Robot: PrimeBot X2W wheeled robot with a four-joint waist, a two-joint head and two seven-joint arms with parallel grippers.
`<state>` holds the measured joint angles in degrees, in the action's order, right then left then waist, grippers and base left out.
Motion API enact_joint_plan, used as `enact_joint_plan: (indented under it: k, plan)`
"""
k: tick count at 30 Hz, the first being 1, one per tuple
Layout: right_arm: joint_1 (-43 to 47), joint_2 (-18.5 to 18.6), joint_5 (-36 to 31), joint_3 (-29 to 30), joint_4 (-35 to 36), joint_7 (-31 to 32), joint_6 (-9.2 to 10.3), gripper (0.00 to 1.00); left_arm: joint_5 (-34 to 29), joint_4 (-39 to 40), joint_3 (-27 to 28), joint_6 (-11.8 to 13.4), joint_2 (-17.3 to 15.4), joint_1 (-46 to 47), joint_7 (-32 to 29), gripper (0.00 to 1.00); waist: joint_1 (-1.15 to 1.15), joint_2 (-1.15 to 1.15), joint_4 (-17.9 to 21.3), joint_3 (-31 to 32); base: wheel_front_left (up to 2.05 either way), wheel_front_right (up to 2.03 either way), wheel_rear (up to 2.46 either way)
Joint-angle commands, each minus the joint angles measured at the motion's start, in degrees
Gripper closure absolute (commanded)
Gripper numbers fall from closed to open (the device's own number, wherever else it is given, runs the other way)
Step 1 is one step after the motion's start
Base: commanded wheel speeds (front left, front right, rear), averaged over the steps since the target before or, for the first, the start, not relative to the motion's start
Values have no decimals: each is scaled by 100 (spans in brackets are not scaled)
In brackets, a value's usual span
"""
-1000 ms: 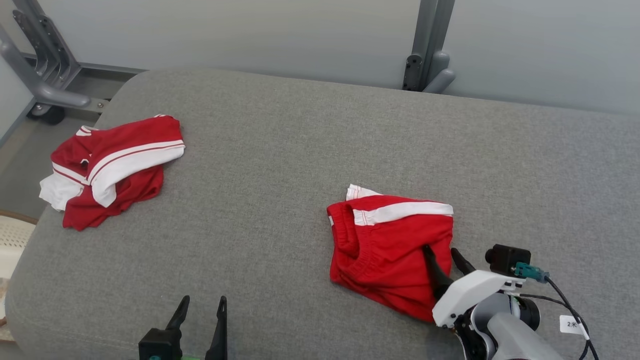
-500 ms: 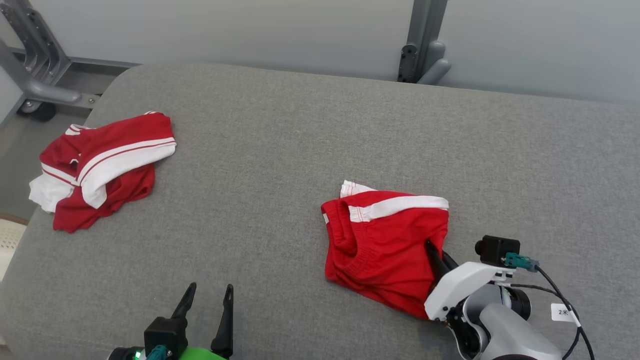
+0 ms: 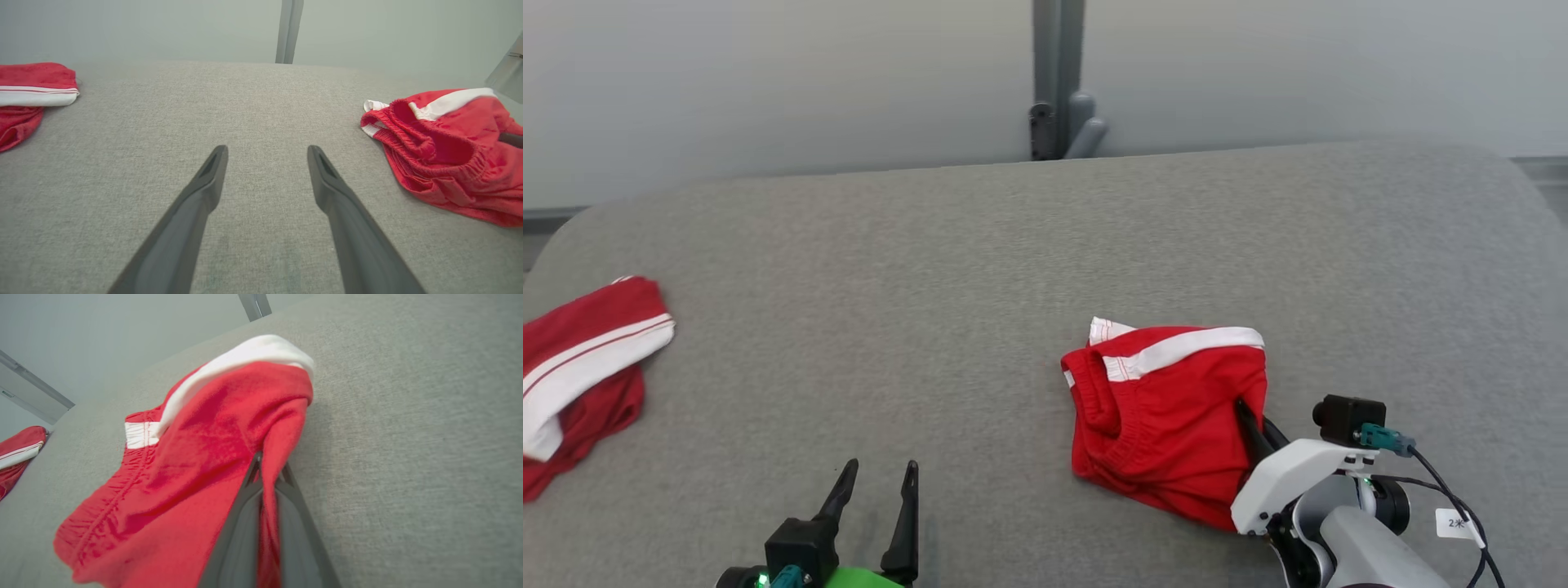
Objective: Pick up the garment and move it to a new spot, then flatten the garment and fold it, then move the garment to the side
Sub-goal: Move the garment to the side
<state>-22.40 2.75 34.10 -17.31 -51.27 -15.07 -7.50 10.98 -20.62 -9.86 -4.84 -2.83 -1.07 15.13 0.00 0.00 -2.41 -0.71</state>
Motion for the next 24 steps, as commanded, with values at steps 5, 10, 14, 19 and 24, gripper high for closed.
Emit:
enact_joint_plan:
  k: [5, 10, 14, 19, 24]
  plan:
    - [100, 90, -272, 102, -7, -13, 1, 100, 234, 104, -268, 108, -14, 133, 0, 0, 0, 0, 1948, 195, 0, 0, 0]
    - [-66, 85, -379, -139, -84, -13, 1, 100, 228, 87, -408, 144, -17, 235, 0, 0, 0, 0, 2487, 58, 0, 0, 0]
    - [-195, 72, -297, -254, -129, -14, 1, 100, 166, 89, -434, 103, -18, 310, 0, 0, 0, 0, 2642, -59, 0, 0, 0]
    - [-196, 47, -355, -425, -106, -14, 1, 100, 57, 44, -458, 36, -19, 306, 1, 0, 0, 0, 2603, -197, 0, 0, 0]
    - [-542, 159, -487, -437, 45, -14, 2, 100, -222, 32, -396, -45, -23, 485, 0, 0, 0, 0, 2215, -617, 0, 0, 0]
